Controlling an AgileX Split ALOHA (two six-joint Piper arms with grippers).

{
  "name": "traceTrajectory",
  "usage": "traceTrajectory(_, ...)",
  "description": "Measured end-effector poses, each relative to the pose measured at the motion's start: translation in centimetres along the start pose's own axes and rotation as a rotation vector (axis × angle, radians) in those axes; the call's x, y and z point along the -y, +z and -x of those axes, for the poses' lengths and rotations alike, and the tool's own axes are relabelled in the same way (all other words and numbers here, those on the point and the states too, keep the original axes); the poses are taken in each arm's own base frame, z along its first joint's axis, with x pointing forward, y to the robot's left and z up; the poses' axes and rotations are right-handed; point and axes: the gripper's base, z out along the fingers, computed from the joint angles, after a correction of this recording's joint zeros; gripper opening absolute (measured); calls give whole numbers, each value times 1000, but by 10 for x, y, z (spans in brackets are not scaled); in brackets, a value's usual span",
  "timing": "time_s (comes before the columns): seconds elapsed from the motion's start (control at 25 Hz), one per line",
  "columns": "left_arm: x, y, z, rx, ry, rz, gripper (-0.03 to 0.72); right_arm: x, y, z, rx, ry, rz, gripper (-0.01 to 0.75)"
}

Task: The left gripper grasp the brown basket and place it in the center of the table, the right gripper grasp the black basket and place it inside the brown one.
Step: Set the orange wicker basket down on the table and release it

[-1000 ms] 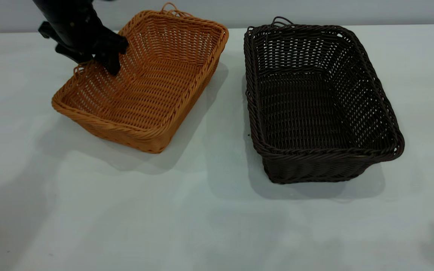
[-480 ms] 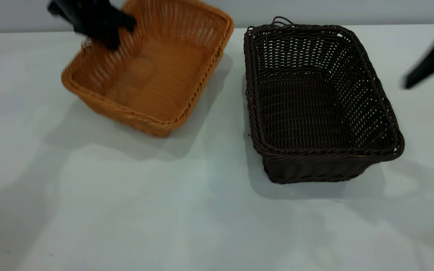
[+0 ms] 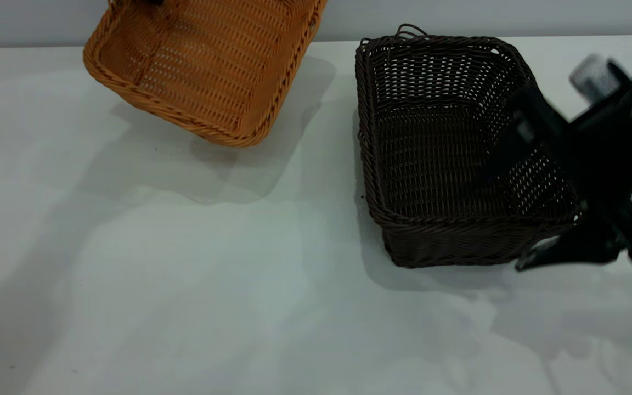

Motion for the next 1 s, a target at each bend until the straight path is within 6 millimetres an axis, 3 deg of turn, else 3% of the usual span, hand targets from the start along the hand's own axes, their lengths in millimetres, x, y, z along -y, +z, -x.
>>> traceTrajectory(0.2, 0, 0, 0, 3, 0, 1, 78, 6, 21, 12, 5, 82, 2, 587)
traceTrajectory(0.36, 0, 0, 0, 3, 1, 1, 78, 2, 29, 26, 50, 74, 5, 507)
traceTrajectory(0.48, 0, 0, 0, 1, 4, 0, 78, 3, 31, 33, 95, 68, -22, 351)
traceTrajectory(0.6, 0, 0, 0, -1, 36, 0, 78, 3, 23, 48, 147, 84, -1, 139)
traceTrajectory(0.68, 0, 0, -1, -15, 73, 0, 78, 9, 11, 64, 184, 93, 22, 85)
traceTrajectory(0.8, 1, 0, -4, -45, 123, -9, 78, 19, -17, 93, 243, 73, 75, 82)
traceTrajectory(1.0, 6, -1, -11, -114, 265, -69, 78, 25, -96, 139, 415, 42, 233, 82)
